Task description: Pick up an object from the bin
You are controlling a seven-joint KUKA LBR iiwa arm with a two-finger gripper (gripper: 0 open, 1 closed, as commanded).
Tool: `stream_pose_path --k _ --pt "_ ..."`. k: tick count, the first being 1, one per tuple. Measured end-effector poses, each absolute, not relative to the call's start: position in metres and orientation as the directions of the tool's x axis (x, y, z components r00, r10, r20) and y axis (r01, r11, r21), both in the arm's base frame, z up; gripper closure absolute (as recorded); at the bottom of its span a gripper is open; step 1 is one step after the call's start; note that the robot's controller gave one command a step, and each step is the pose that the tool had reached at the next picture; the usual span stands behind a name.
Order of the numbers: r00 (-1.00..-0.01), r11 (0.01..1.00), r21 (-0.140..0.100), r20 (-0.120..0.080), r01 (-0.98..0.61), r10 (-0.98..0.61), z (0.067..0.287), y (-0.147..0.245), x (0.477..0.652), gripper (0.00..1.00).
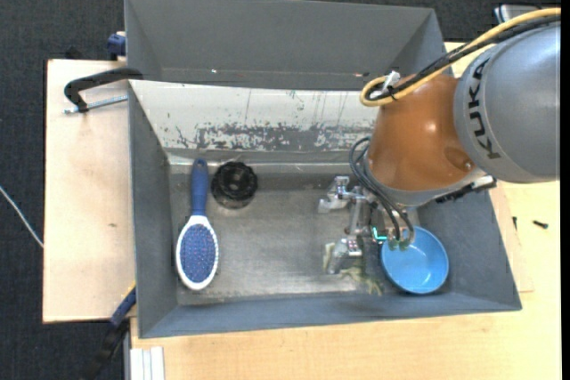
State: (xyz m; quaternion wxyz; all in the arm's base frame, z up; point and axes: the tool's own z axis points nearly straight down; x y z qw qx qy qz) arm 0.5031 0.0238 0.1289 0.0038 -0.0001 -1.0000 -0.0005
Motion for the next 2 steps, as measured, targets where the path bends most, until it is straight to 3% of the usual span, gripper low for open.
stream_pose_path --k 1,2 --pt "-0.999 0.999 0.002 -0.003 -0.036 -0.036 0.072 -0.017 0.520 0.00" --pt "-0.991 0.991 0.001 -0.011 0.136 0.136 0.073 -0.089 0.504 0.00"
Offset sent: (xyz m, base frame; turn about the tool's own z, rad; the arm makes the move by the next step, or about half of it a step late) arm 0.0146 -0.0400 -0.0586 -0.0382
